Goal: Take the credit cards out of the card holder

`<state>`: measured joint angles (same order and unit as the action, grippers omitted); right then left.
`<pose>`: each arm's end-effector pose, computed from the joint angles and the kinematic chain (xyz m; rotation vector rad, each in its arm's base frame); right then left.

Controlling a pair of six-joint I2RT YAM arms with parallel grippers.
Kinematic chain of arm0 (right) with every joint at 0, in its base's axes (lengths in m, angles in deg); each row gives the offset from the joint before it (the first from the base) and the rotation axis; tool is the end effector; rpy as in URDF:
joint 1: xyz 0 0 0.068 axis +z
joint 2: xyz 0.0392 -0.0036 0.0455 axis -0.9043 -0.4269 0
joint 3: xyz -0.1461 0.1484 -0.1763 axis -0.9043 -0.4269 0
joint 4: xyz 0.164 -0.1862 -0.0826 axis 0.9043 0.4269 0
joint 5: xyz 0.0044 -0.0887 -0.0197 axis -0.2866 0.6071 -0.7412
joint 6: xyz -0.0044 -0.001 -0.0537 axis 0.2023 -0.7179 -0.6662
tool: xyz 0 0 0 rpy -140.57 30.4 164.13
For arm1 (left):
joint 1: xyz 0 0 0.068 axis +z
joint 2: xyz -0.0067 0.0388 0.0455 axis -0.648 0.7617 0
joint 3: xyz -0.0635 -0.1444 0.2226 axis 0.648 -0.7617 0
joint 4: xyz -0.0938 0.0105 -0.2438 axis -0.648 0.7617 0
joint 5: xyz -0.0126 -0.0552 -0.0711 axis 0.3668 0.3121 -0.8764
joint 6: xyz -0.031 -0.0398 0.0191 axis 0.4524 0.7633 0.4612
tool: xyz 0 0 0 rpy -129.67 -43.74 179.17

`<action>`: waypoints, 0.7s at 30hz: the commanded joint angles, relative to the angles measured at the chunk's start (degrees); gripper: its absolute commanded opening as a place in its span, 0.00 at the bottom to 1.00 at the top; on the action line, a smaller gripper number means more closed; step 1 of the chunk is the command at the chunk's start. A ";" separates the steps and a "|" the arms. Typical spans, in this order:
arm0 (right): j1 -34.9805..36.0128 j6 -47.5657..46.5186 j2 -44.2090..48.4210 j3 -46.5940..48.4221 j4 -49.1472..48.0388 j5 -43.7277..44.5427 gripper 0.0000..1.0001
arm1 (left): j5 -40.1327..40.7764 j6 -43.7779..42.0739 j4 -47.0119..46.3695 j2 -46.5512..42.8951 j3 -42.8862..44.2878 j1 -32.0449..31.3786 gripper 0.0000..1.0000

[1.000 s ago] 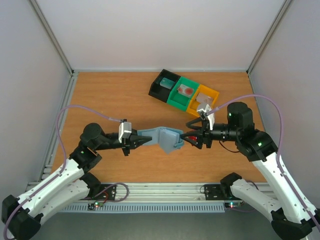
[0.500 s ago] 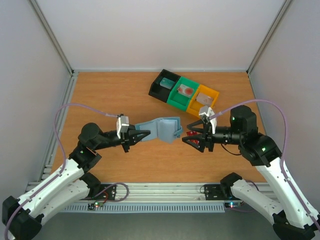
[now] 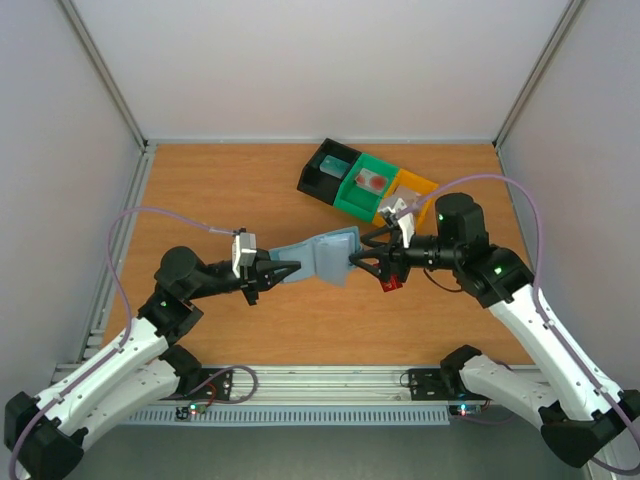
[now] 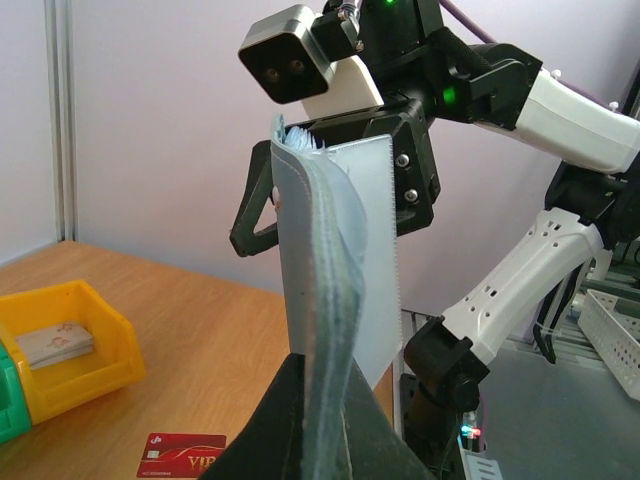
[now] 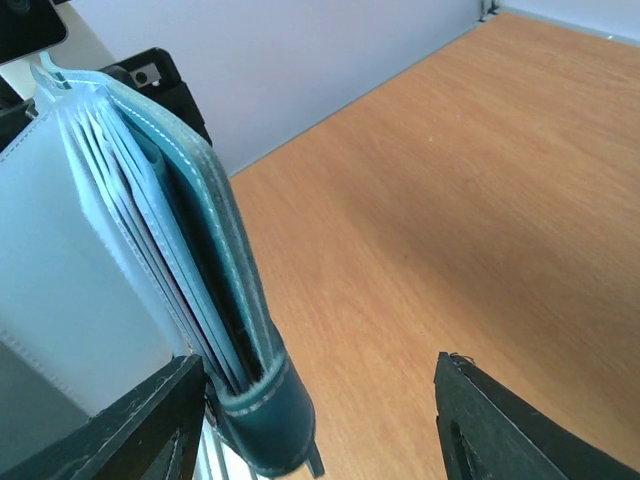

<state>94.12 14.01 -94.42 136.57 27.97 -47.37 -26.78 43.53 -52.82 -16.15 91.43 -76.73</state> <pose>0.1463 0.1089 0.3743 -1.3090 1.5293 0.7466 0.1242 -0.1219 0.3157 0.9392 1.2720 -1.2294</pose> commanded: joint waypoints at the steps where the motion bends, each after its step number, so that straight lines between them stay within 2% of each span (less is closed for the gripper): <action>1: 1.94 -0.36 -1.23 2.09 -2.62 -1.09 0.64 | -1.19 -0.24 -5.32 -0.06 0.28 0.21 0.00; 12: 7.34 0.46 -6.51 3.45 -8.01 -1.70 0.68 | -0.55 0.40 -5.80 0.46 -0.40 0.15 0.00; 17: 13.81 -0.29 -10.32 6.08 -7.79 4.17 0.64 | 0.85 1.45 -6.30 0.61 -0.72 0.13 0.00; 21: 18.24 -0.28 -11.74 6.92 -8.91 7.59 0.67 | 1.52 1.55 -6.03 0.47 -1.02 0.25 0.00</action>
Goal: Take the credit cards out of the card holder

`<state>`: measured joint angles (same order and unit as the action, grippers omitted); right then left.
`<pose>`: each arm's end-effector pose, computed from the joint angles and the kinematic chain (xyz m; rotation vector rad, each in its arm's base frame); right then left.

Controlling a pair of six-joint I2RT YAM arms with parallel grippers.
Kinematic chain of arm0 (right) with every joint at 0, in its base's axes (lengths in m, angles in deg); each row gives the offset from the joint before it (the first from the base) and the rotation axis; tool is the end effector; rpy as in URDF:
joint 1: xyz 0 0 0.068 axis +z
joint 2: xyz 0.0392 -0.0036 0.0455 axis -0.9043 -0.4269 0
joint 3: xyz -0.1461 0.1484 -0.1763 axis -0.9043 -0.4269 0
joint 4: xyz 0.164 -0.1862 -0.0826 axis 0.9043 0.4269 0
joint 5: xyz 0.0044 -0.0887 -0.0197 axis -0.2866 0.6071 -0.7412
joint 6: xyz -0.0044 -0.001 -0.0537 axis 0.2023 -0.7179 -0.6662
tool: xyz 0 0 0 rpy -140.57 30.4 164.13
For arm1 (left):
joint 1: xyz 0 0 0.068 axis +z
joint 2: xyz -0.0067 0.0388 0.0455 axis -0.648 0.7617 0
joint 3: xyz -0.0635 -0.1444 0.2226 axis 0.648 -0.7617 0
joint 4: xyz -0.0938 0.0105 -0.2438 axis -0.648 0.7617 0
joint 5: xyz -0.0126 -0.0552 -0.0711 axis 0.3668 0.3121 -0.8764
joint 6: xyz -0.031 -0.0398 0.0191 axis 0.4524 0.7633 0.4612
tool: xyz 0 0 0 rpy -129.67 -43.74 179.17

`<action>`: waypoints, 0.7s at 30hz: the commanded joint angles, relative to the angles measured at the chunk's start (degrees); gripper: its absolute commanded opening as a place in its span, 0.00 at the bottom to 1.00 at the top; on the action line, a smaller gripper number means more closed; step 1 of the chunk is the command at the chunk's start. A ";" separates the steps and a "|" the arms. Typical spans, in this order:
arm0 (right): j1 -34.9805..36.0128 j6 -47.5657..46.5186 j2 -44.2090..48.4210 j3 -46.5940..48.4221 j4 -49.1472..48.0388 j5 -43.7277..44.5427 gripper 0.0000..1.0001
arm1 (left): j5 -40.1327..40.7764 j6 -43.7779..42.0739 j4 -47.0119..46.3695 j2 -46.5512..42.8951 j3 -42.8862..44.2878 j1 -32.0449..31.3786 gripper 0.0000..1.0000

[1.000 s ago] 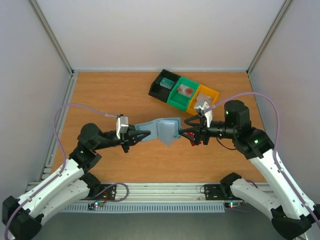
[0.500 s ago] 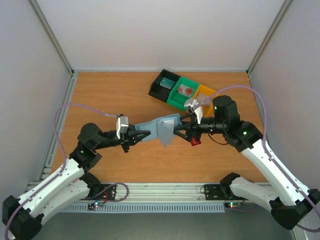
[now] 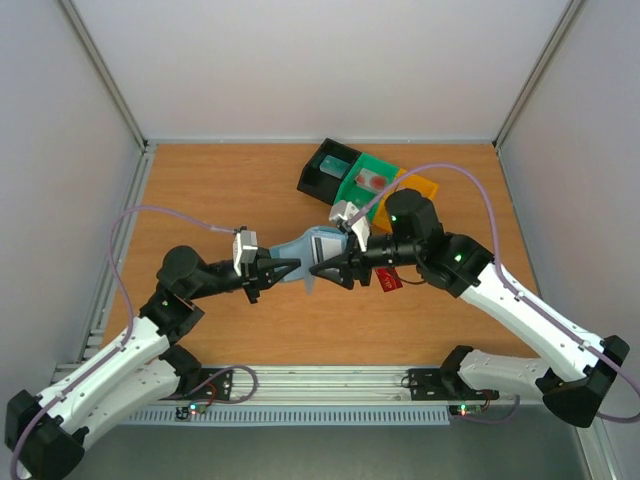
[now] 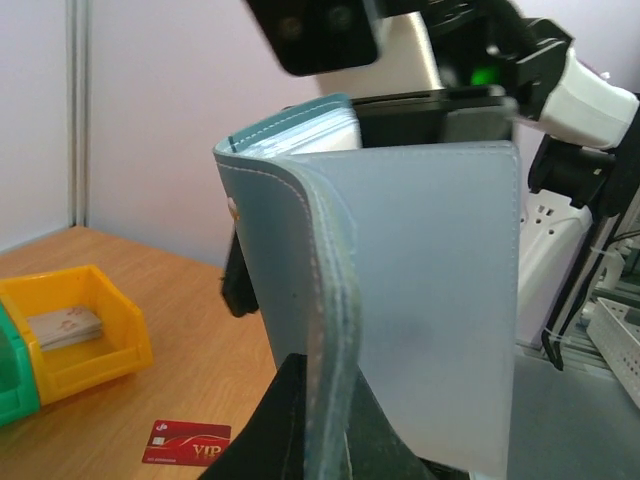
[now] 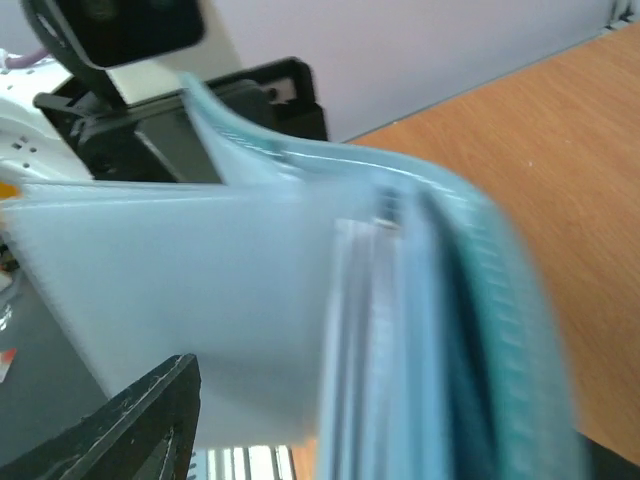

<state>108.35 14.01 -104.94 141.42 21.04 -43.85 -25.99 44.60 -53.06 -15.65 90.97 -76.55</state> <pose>0.1538 0.1761 0.3781 -1.4847 1.3934 0.8346 0.1266 -0.1225 0.3120 0.9149 1.3018 -1.2346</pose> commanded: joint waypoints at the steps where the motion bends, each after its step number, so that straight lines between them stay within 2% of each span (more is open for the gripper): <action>1: 4.90 -0.27 -1.80 2.68 -1.37 5.44 0.67 | 1.05 0.63 -5.70 -0.02 -0.69 0.00 0.00; 4: 6.93 -0.80 -3.44 4.81 1.60 9.98 0.65 | 1.26 0.77 -5.85 -0.09 -0.84 -0.05 0.00; 16: 6.92 -0.19 3.21 2.06 7.17 20.93 0.37 | 1.08 0.76 -5.98 -1.12 -1.38 0.04 0.00; 21: 6.92 1.98 2.13 3.39 9.19 21.59 0.04 | 1.09 0.45 -5.58 -1.12 -1.29 0.04 0.00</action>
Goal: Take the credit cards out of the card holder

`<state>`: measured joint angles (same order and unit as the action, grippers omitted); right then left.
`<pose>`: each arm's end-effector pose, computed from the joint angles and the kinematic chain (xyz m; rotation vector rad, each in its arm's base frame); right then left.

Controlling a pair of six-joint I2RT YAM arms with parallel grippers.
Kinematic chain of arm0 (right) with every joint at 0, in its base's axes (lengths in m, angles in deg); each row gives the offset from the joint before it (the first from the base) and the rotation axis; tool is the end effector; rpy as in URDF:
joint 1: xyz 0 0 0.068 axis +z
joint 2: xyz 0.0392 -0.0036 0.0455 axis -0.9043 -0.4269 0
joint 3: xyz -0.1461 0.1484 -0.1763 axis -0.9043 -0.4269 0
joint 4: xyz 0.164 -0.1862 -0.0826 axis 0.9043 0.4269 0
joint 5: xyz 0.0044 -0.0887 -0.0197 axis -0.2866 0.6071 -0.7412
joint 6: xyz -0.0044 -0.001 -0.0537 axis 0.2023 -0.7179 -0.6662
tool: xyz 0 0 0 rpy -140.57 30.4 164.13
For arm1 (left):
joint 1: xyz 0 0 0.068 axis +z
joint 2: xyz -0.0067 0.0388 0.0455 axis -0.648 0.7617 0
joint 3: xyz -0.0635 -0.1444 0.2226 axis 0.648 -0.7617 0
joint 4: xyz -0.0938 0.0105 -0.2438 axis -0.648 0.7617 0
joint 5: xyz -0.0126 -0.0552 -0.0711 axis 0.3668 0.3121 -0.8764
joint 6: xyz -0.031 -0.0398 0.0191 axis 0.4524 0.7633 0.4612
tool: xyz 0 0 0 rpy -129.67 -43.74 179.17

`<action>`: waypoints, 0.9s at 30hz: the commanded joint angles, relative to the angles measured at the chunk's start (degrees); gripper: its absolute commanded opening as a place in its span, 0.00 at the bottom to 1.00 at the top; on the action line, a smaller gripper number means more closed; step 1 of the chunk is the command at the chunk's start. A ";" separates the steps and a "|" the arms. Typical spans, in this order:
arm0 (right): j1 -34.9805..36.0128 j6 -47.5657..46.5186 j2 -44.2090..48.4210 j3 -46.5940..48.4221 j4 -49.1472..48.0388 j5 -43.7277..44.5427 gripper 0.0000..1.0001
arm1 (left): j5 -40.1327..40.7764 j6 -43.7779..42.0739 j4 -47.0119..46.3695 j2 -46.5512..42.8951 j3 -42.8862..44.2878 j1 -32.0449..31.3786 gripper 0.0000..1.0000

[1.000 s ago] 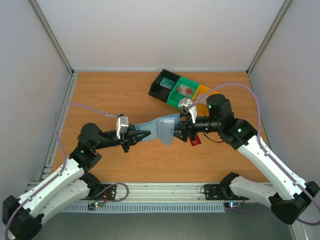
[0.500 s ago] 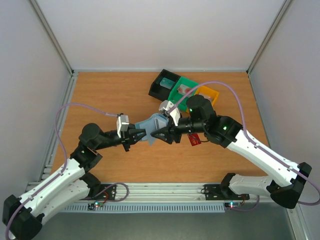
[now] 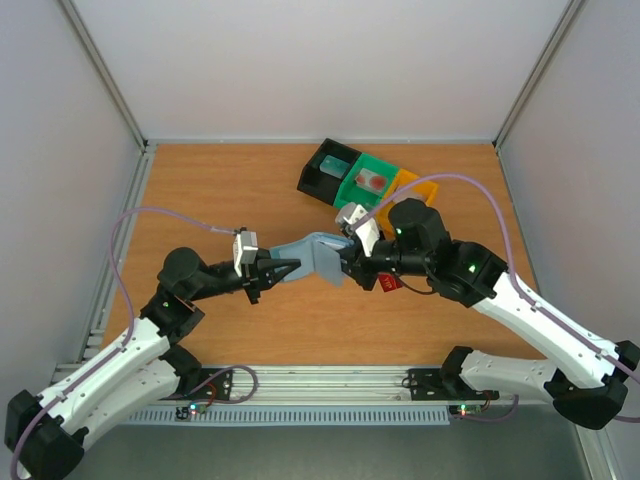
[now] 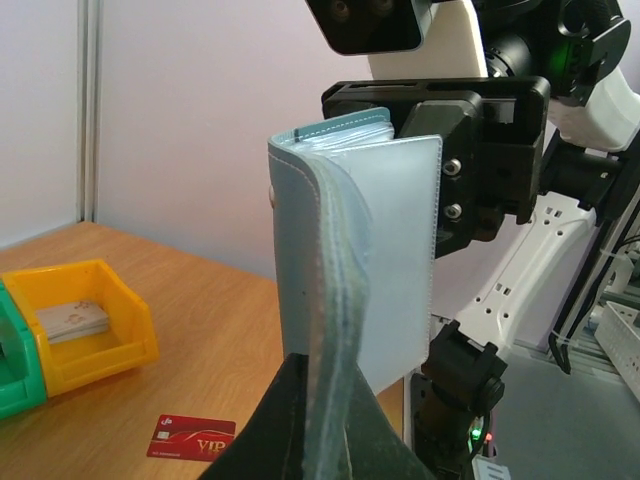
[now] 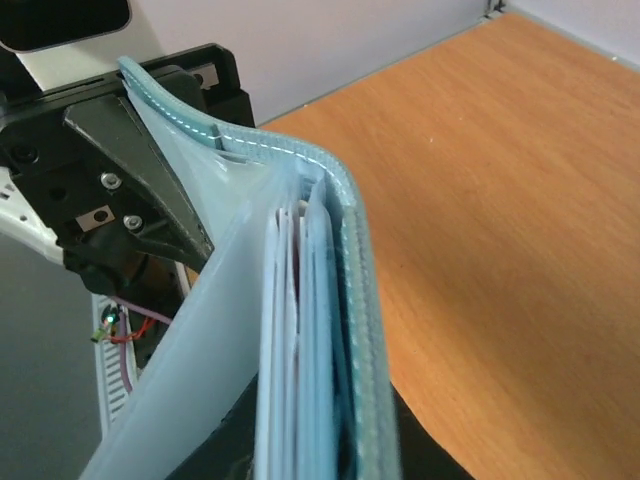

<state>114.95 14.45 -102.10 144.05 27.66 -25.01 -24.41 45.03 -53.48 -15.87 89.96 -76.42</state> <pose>0.1302 0.1736 0.3902 -1.4397 1.5038 0.5769 0.1274 -0.1217 0.3073 0.8850 1.3217 -1.2217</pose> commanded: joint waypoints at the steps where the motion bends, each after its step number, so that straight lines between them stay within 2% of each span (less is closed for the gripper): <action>1: 0.32 2.38 -0.99 1.10 2.14 3.29 0.02 | -0.23 -0.05 -4.99 -0.97 -0.28 -0.09 0.00; 2: 0.32 3.56 -1.42 1.39 1.27 3.93 0.01 | 1.51 0.24 -4.53 -0.98 -0.25 -0.08 0.11; 5: 0.45 7.37 -4.24 3.31 -0.17 5.75 0.01 | 5.28 3.23 -2.65 -0.74 -0.32 -0.10 0.78; 6: 0.60 8.42 -5.98 4.91 0.81 7.41 0.01 | 5.57 3.65 -2.35 -0.73 -0.36 -0.11 0.96; 9: 1.84 13.10 -12.97 11.53 8.00 22.77 0.01 | 8.40 3.49 -0.85 -1.01 -0.36 -0.11 0.99; 13: 5.20 17.73 -23.56 26.03 24.44 46.11 0.01 | 18.74 1.65 3.48 -1.22 -0.36 -0.01 1.00; 17: 10.39 17.98 -32.19 36.40 35.52 60.82 0.01 | 27.59 -1.92 9.25 -0.70 -0.11 0.13 0.99; 21: 11.31 16.81 -33.79 38.08 35.46 58.43 0.01 | 28.24 -2.33 11.38 -0.40 -0.76 0.28 0.99; 27: 11.20 9.80 -28.08 31.88 24.65 42.26 0.01 | 26.84 0.06 11.55 -0.83 -1.91 1.18 0.99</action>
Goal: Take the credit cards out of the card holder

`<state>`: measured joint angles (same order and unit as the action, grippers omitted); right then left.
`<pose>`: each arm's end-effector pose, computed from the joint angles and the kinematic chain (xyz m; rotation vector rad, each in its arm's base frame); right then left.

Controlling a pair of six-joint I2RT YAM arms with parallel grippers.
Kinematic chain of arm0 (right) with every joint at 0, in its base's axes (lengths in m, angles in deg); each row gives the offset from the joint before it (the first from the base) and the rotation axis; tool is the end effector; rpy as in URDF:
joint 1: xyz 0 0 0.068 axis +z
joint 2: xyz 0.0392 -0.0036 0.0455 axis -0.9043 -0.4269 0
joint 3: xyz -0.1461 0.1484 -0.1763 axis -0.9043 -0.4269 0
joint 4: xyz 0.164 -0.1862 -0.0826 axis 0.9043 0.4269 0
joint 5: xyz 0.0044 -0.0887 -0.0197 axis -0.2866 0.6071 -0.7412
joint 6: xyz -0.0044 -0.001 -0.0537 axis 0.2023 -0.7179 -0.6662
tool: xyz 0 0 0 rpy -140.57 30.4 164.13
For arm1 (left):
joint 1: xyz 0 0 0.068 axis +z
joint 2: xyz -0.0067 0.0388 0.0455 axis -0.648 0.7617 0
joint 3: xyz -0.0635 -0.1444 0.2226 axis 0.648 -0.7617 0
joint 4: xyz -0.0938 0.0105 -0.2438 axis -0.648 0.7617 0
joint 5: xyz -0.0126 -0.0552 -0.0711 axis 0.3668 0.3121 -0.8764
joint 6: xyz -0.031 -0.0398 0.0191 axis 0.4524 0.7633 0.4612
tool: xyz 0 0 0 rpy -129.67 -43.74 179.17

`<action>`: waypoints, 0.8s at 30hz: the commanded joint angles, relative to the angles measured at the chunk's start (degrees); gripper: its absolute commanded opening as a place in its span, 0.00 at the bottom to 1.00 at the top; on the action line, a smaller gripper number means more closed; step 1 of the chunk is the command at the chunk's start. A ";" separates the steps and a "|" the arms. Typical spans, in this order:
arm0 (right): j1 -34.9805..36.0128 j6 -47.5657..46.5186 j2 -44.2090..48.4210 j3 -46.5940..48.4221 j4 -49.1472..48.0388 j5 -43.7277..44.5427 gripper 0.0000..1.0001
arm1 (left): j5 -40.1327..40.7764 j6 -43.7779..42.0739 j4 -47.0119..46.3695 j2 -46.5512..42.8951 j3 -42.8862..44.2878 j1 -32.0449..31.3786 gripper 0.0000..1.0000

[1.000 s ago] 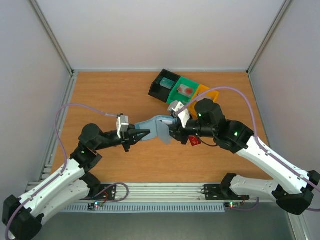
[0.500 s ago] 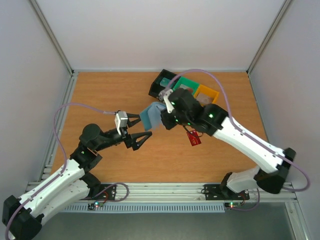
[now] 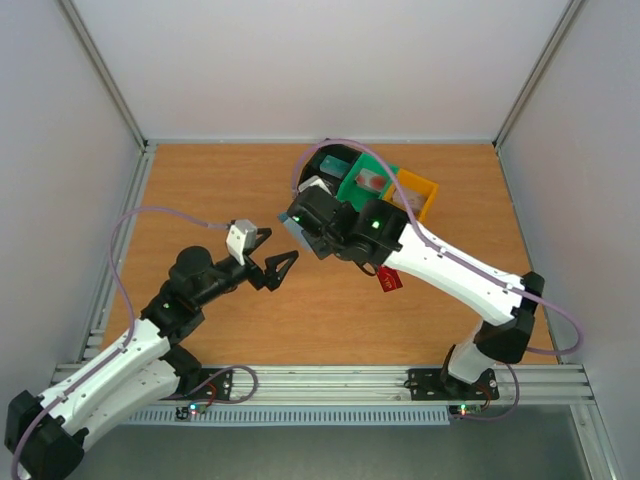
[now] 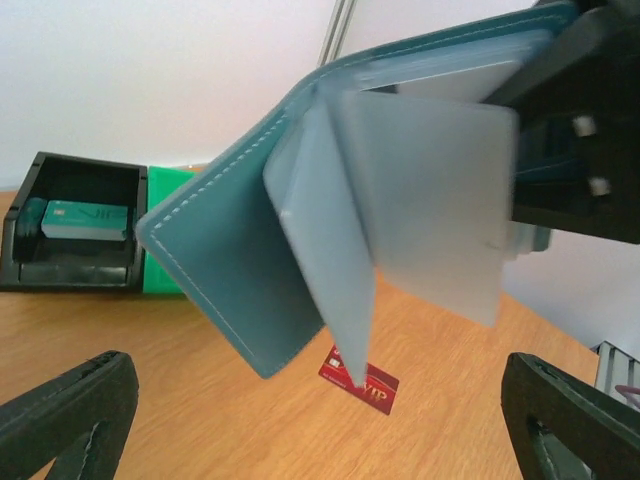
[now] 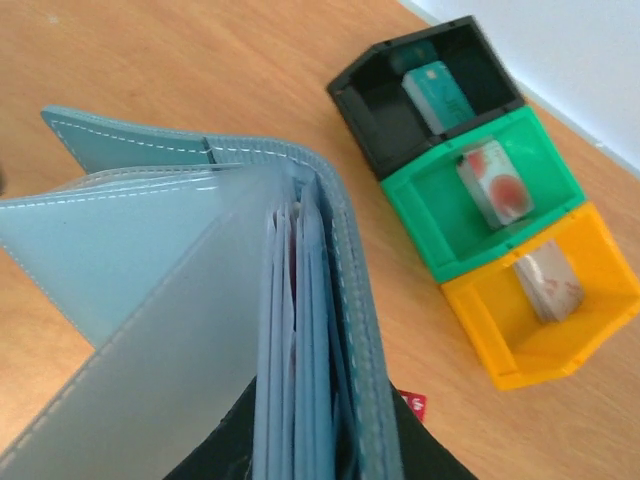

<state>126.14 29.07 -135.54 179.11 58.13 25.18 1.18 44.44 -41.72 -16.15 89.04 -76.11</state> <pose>0.1715 0.2751 0.3944 -1.2497 2.0256 -0.3257 0.1422 -0.1140 0.2811 0.5252 1.6383 -0.8846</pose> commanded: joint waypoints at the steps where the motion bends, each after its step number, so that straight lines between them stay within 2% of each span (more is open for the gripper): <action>1: -0.40 -6.05 8.05 -5.48 -8.41 -11.68 0.01 | 1.29 0.59 0.39 -0.75 -1.14 1.29 0.99; 4: -4.50 -6.47 14.02 -11.98 -13.18 -24.66 0.01 | 1.48 -0.14 1.41 -1.64 -1.38 2.57 0.99; 7: -6.41 -7.70 17.06 -14.27 -14.77 -33.53 0.01 | 0.13 -0.54 0.43 -2.24 -1.67 3.68 0.99; 11: -7.78 -9.62 19.37 -16.15 -16.21 -42.75 0.01 | -5.96 -1.39 -2.07 -2.46 -1.82 4.07 0.99; 14: -10.27 -7.22 20.14 -16.63 -15.54 -40.36 0.01 | -14.09 -0.90 -5.71 -2.95 -2.14 4.13 0.99; 16: -10.75 -4.59 19.21 -16.15 -13.55 -30.25 0.01 | -24.33 -0.87 -10.08 -2.94 -2.49 4.04 0.99; 18: -10.78 -2.76 16.19 -13.93 -10.52 -22.21 0.01 | -29.33 0.15 -12.31 -2.16 -2.08 3.64 0.99; 24: -9.24 -0.96 12.87 -13.15 -17.39 -30.17 0.01 | -19.95 4.13 -12.26 1.96 -0.94 2.96 0.99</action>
<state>115.43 25.49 -121.40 164.29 45.96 -2.87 -20.52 46.37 -48.73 -16.59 87.32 -72.81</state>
